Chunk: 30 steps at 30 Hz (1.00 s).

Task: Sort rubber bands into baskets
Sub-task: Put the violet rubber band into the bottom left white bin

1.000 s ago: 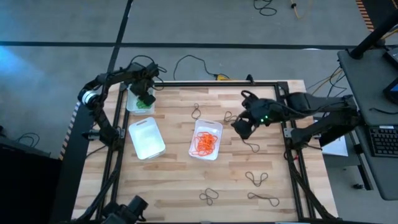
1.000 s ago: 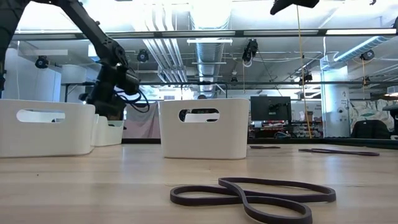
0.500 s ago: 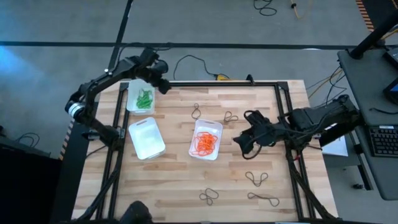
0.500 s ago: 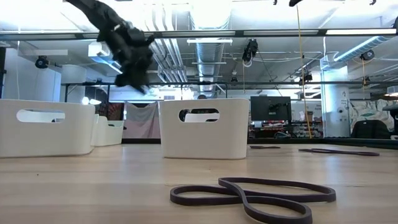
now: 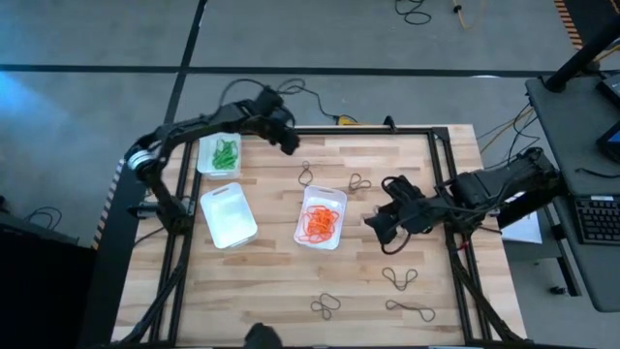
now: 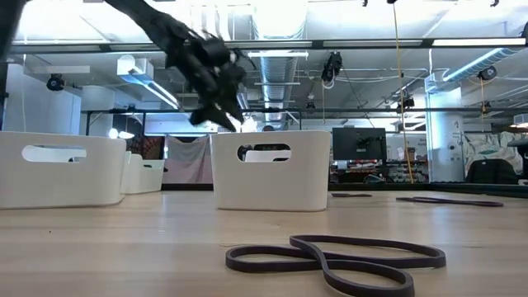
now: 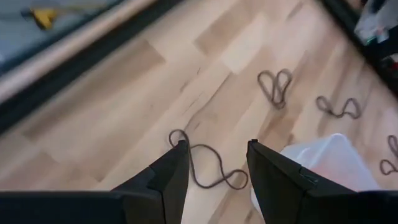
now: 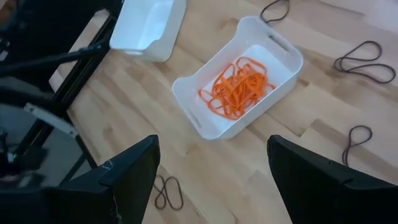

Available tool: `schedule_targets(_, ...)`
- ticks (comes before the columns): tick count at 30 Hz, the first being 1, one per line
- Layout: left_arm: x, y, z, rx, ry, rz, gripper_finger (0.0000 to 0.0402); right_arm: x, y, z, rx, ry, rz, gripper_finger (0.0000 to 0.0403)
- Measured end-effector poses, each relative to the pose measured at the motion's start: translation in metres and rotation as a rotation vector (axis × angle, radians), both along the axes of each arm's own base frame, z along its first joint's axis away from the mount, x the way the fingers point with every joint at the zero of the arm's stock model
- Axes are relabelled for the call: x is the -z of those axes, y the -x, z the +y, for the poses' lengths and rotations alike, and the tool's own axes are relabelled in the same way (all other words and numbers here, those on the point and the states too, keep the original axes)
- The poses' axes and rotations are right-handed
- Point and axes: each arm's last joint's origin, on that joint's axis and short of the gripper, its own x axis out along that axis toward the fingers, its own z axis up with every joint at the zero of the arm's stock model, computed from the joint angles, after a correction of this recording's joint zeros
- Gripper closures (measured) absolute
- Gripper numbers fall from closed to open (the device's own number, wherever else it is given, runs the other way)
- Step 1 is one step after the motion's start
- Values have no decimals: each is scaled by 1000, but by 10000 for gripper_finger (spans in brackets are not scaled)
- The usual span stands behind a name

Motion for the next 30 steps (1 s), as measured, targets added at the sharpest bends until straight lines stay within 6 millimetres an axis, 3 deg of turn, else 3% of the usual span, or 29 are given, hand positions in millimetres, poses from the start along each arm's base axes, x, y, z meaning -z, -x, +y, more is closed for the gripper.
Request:
schedule_targets(6, 50, -33, 13, -14, 122, 126, 255, 0, 3, 7, -36, -1, 1, 117)
schedule_targets(10, 84, -43, 21, -13, 198, 231, 255, 0, 4, 10, -49, -3, 1, 117)
schedule_targets(14, 104, -49, 24, -17, 226, 279, 255, 0, 5, 14, -59, -12, 0, 117)
schedule_targets(21, 111, -59, 22, -49, 167, 284, 255, 0, 7, 18, -68, -22, -1, 117)
schedule_targets(30, 117, -78, -5, -63, 28, 325, 255, 0, 7, 18, -71, -13, -2, 117)
